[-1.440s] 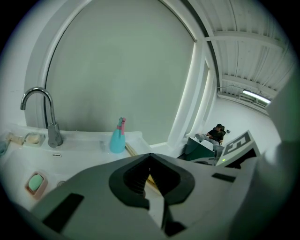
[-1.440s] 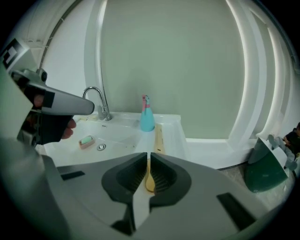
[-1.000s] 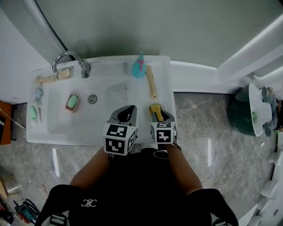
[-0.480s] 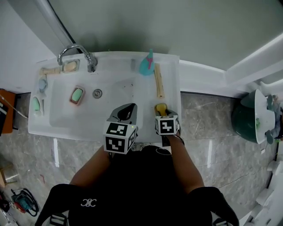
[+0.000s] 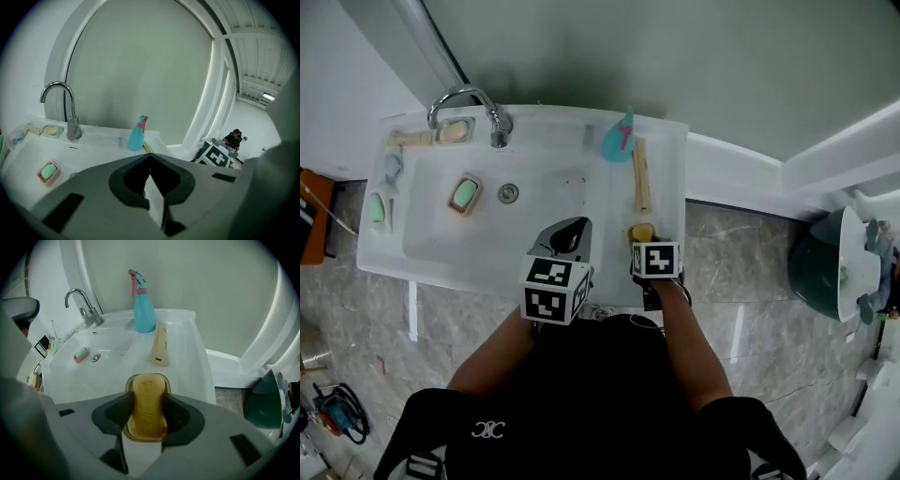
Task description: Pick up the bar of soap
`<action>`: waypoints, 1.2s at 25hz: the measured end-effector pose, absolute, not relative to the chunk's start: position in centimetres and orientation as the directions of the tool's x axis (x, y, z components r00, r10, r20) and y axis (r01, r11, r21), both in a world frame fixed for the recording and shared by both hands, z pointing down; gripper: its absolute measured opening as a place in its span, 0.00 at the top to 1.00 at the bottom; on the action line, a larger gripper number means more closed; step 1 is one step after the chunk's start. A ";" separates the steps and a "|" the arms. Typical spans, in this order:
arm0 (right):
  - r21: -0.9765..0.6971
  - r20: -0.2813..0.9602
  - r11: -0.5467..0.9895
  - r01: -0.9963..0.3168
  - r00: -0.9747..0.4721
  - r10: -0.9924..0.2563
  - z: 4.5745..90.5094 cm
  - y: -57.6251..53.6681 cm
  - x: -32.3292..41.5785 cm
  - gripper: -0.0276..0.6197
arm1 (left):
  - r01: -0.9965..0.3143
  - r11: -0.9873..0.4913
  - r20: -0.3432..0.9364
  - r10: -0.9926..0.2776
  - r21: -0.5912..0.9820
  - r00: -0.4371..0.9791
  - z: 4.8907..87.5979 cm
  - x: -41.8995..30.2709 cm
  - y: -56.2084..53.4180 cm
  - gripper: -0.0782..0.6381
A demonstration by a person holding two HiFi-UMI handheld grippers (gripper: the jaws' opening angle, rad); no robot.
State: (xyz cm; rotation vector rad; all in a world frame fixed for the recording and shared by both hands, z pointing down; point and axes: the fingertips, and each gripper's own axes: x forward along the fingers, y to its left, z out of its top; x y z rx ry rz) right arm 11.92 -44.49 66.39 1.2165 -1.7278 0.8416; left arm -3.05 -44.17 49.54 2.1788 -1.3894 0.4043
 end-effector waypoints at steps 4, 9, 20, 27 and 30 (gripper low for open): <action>-0.054 0.902 0.305 -0.951 -0.177 -0.393 66.3 -44.4 12.1 0.65 | -0.906 -0.330 0.505 -0.753 0.267 0.423 49.4 -2.8 -44.2 0.88; -0.064 0.879 0.308 -0.949 -0.200 -0.432 65.3 -44.4 12.1 0.65 | -0.907 -0.330 0.496 -0.760 0.263 0.420 49.0 -2.5 -44.4 0.88; -0.164 0.721 0.291 -0.943 -0.316 -0.616 57.5 -45.2 12.3 0.65 | -0.900 -0.365 0.476 -0.764 0.237 0.435 47.8 -1.0 -45.3 0.88; -0.166 0.552 0.318 -0.933 -0.355 -0.755 50.9 -45.1 12.3 0.65 | -0.889 -0.401 0.460 -0.761 0.223 0.458 46.8 0.5 -45.3 0.88; -0.161 0.478 0.316 -0.935 -0.354 -0.804 48.3 -44.9 12.6 0.65 | -0.885 -0.410 0.459 -0.758 0.219 0.465 46.7 0.9 -45.1 0.88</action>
